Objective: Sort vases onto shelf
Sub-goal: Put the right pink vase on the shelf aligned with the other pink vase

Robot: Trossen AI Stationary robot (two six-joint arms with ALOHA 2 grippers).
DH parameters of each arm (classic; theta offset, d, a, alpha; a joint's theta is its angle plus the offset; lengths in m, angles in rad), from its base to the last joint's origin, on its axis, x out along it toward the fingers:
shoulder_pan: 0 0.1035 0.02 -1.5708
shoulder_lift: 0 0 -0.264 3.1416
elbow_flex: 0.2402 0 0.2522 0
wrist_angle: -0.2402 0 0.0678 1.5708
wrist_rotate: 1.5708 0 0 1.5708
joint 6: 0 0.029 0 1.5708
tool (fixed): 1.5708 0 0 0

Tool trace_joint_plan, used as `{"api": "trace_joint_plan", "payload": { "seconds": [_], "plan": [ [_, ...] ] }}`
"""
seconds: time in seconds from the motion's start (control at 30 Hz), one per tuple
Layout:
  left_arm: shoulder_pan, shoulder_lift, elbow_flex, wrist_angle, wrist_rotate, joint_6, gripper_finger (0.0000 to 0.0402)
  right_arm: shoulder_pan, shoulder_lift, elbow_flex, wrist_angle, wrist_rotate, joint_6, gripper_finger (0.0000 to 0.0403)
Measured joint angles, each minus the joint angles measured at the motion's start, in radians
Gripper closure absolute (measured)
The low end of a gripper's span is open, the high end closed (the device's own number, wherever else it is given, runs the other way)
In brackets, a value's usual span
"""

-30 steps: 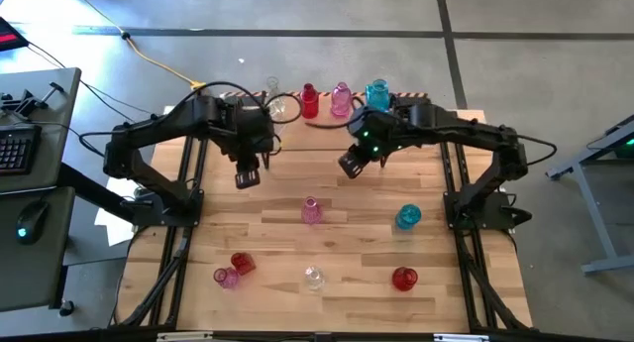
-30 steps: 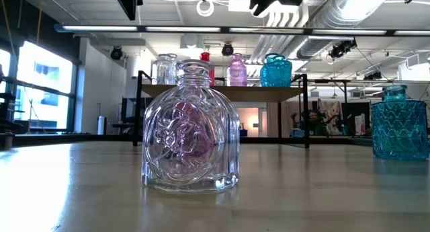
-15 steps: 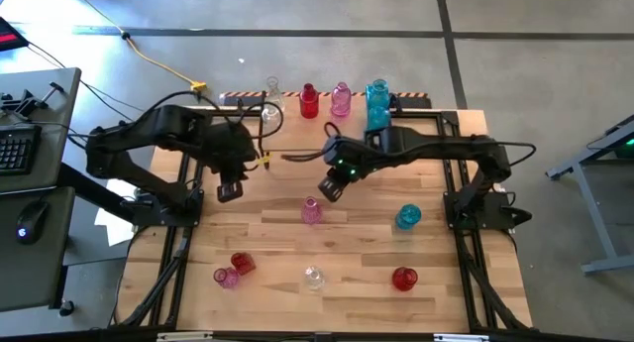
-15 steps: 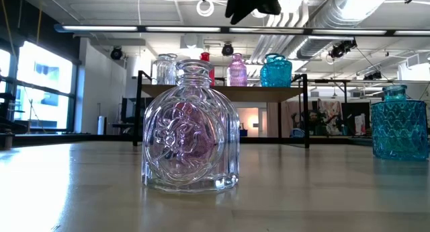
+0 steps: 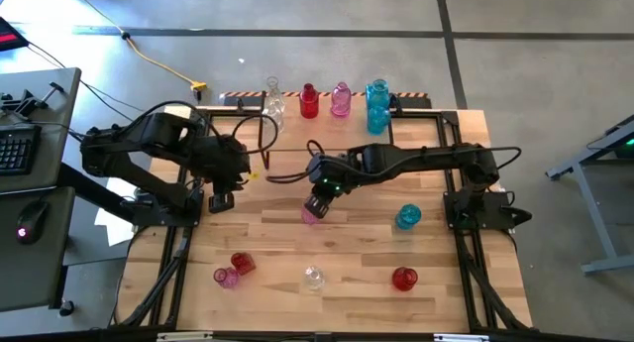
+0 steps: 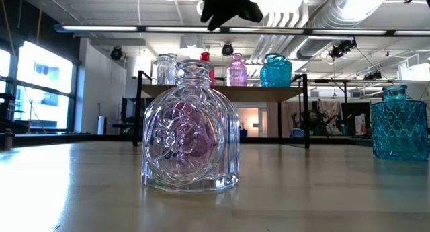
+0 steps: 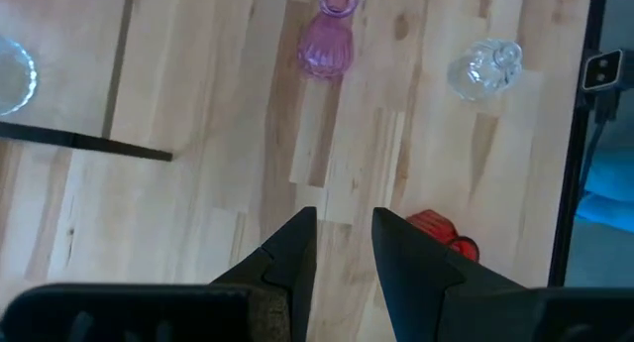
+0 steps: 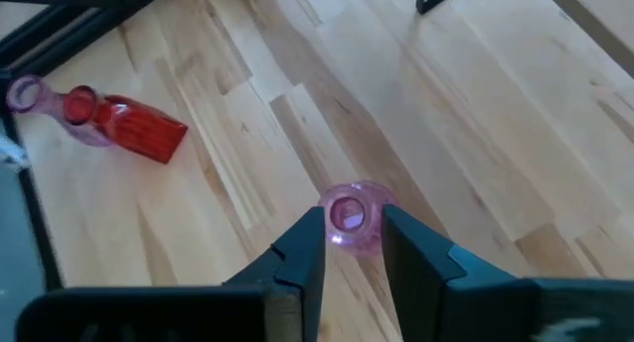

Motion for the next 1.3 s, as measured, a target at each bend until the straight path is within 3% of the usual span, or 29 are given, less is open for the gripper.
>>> {"api": "trace_joint_plan", "payload": {
  "seconds": [0.3, 0.83, 1.3],
  "plan": [
    [-0.054, 0.001, 0.0, -0.001, 0.0, -0.041, 0.031, 0.022, 0.044, 0.0, 0.015, 0.045, 0.045, 0.0268],
    [-0.204, 0.001, 0.0, -0.003, -0.053, -0.148, 0.031, 0.021, 0.118, 0.0, -0.029, 0.048, 0.185, 0.027],
    [-0.235, 0.001, 0.0, -0.003, -0.081, -0.165, 0.031, 0.021, 0.156, -0.001, -0.035, 0.064, 0.223, 0.0274]
  ]
}}
